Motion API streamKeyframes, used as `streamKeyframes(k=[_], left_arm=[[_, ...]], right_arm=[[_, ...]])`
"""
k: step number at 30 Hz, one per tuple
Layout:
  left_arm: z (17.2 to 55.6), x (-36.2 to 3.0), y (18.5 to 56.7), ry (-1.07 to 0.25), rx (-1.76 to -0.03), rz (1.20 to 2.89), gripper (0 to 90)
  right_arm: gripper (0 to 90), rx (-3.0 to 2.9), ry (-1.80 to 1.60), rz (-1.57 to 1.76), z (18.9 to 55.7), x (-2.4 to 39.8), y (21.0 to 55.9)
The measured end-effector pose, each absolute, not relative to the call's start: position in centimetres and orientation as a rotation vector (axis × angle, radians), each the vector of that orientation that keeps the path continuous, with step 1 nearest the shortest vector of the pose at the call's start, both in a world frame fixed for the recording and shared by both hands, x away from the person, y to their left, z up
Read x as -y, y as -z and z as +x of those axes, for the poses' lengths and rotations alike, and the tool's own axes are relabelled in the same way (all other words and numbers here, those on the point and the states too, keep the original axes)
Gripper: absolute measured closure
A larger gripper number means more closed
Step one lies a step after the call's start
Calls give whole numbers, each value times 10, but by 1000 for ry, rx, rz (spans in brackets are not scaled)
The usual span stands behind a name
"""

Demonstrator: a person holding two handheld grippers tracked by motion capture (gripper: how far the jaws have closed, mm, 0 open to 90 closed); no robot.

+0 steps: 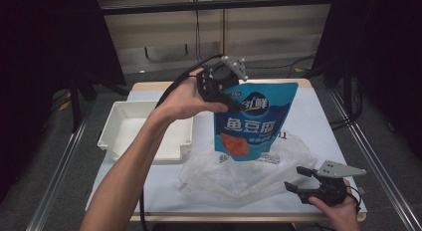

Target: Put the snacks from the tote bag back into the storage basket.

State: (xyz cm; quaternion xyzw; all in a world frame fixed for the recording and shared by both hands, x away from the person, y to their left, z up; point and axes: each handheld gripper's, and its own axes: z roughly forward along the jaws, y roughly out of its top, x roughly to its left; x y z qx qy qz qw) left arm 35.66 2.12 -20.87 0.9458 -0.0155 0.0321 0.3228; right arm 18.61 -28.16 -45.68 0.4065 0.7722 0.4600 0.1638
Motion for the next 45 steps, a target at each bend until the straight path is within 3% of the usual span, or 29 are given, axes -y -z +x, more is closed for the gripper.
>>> streamKeyframes(k=[16, 20, 45], left_arm=[[374, -72, 181, -120, -58, 2448, 900], [377, -86, 180, -174, -101, 2475, 900], [420, -173, 181, -221, -313, 2456, 900]], right_arm=[[289, -2202, -1315, 1161, 186, 281, 456], [289, -2200, -1317, 1163, 186, 281, 456], [284, -2199, -1323, 1171, 187, 282, 457]])
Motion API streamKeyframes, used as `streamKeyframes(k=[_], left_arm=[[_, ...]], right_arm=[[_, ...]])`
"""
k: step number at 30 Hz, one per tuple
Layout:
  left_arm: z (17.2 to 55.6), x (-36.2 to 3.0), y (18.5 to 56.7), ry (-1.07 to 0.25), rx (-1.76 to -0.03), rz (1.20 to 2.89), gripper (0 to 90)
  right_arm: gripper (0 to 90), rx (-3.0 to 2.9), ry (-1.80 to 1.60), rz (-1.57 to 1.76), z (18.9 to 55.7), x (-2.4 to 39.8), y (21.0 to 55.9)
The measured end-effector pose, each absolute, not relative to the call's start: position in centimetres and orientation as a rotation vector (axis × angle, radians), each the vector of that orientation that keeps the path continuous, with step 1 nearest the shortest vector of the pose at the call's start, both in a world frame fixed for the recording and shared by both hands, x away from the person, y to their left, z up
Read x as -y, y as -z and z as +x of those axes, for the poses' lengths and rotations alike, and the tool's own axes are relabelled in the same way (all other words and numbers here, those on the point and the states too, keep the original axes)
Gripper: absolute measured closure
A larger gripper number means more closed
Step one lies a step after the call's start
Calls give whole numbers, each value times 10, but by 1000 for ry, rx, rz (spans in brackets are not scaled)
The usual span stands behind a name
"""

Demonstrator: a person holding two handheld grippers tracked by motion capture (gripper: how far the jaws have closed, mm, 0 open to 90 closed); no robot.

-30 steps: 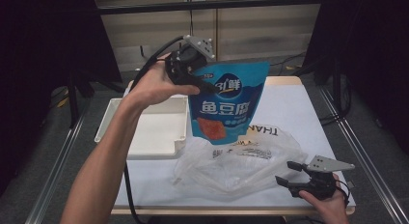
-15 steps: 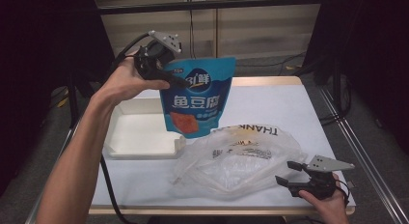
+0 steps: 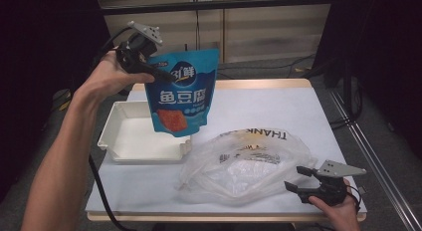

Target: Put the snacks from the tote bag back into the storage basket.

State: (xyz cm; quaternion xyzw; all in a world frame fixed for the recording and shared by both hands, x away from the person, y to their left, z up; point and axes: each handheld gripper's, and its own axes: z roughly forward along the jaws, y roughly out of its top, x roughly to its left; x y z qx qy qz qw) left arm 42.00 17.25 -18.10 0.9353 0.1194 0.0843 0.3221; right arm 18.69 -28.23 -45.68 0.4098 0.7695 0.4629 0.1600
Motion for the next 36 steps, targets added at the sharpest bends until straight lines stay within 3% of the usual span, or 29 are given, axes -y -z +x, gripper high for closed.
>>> streamKeyframes(k=[23, 36], left_arm=[[463, -221, 211, -249, -457, 2454, 900], [485, -219, 241, -235, -504, 2445, 900]], right_arm=[[279, -2203, -1336, 1171, 187, 283, 458], [278, -2205, -1337, 1174, 188, 283, 459]])
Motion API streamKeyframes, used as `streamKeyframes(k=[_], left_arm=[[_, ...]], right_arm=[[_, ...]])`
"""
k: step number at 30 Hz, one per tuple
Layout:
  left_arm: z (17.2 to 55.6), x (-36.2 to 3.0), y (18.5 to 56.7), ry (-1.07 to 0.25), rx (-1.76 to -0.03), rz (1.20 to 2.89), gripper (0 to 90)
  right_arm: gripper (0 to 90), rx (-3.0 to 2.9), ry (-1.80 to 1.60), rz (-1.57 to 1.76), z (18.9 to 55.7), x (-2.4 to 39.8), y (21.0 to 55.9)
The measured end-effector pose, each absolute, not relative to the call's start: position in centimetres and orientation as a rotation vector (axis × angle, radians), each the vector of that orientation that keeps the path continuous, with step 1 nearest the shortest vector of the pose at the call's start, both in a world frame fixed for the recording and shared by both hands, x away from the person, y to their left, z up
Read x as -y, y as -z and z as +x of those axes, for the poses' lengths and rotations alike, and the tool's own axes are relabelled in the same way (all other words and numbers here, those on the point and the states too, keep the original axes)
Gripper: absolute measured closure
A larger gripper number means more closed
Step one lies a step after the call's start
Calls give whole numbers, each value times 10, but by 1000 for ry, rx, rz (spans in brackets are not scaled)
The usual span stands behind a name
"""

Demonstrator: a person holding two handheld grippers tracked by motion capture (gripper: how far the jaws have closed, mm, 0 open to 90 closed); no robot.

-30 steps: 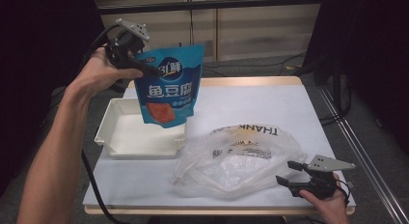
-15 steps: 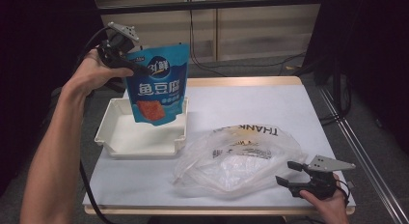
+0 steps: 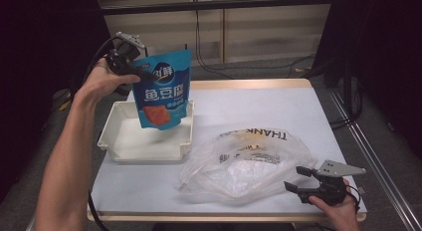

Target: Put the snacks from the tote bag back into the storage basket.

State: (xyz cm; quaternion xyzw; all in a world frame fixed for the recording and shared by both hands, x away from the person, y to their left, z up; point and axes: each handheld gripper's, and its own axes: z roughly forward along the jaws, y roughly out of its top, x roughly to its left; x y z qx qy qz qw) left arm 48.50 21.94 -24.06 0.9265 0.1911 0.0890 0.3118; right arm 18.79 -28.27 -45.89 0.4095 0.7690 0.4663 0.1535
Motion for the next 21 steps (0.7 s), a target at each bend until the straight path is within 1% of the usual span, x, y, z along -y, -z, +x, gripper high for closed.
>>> streamKeyframes(k=[2, 6, 13, 21], left_arm=[[486, -215, 244, -240, -493, 2459, 900], [491, -213, 252, -234, -513, 2433, 900], [497, -206, 260, -256, -518, 2467, 900], [502, -201, 273, -258, -514, 2465, 900]], right_arm=[[278, -2211, -1338, 1175, 187, 283, 459], [278, -2209, -1341, 1173, 187, 284, 459], [277, -2203, -1340, 1183, 186, 285, 459], [276, -2216, -1342, 1170, 186, 283, 459]])
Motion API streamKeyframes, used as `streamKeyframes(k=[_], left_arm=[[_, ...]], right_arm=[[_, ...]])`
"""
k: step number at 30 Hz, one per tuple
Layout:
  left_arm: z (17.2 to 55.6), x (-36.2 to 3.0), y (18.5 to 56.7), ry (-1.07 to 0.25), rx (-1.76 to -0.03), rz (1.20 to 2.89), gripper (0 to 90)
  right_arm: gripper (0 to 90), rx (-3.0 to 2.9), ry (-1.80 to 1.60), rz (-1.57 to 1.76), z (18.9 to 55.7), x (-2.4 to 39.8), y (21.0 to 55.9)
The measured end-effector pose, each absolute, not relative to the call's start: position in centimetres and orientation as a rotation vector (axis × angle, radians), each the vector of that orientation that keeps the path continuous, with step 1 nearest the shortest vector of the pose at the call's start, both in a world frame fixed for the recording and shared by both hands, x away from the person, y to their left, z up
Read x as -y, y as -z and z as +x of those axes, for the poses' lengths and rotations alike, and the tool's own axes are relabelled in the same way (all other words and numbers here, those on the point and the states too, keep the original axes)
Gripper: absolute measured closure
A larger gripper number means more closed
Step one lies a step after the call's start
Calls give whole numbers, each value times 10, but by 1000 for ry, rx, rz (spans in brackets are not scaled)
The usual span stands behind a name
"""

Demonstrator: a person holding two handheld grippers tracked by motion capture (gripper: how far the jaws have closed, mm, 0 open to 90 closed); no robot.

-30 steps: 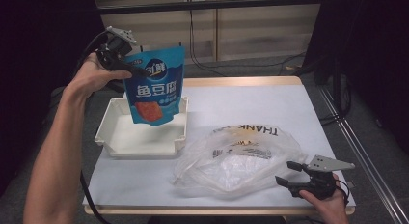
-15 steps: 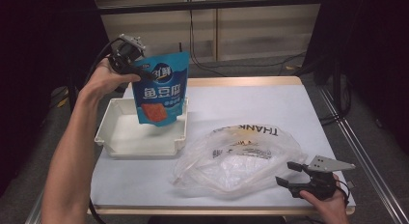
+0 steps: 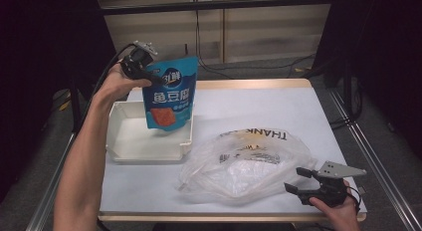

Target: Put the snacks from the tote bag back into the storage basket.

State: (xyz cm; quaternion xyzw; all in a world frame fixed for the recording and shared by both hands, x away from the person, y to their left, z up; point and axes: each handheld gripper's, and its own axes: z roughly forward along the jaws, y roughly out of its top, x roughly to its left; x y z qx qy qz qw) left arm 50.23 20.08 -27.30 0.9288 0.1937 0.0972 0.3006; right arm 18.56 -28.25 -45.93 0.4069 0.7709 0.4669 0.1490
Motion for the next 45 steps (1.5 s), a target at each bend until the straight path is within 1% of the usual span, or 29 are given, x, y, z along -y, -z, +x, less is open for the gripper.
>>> streamKeyframes(k=[7, 12, 15, 19, 21, 23, 24, 29, 33, 34, 37, 40, 41, 42, 44, 45], left_arm=[[509, -205, 279, -275, -517, 2463, 900], [512, -203, 279, -350, -546, 2504, 900], [513, -208, 282, -325, -569, 2485, 899], [516, -219, 285, -347, -606, 2509, 881], [517, -222, 286, -357, -633, 2488, 874], [519, -222, 285, -378, -640, 2498, 848], [520, -222, 285, -381, -663, 2473, 836], [522, -223, 286, -407, -717, 2460, 701], [517, -225, 285, -399, -737, 2441, 628], [515, -225, 285, -409, -748, 2433, 585], [512, -226, 284, -406, -768, 2426, 539], [509, -226, 284, -406, -790, 2404, 465], [509, -226, 284, -409, -780, 2414, 461], [509, -227, 285, -412, -790, 2414, 439], [509, -228, 285, -409, -813, 2385, 353], [509, -229, 284, -387, -813, 2375, 324]], right_arm=[[275, -2216, -1339, 1168, 186, 282, 460], [275, -2219, -1338, 1170, 186, 282, 460], [275, -2220, -1341, 1163, 186, 282, 459], [275, -2220, -1339, 1172, 186, 283, 460], [275, -2221, -1339, 1176, 187, 283, 461], [275, -2220, -1340, 1175, 188, 283, 461], [275, -2221, -1340, 1178, 188, 283, 461], [275, -2226, -1339, 1170, 190, 282, 461], [275, -2234, -1336, 1160, 190, 281, 461], [275, -2235, -1340, 1157, 190, 281, 461], [275, -2232, -1344, 1147, 190, 281, 460], [275, -2229, -1345, 1143, 188, 280, 458], [275, -2226, -1346, 1146, 188, 280, 458], [275, -2227, -1346, 1144, 188, 280, 458], [275, -2229, -1342, 1149, 188, 279, 458], [275, -2227, -1342, 1151, 188, 279, 458]])
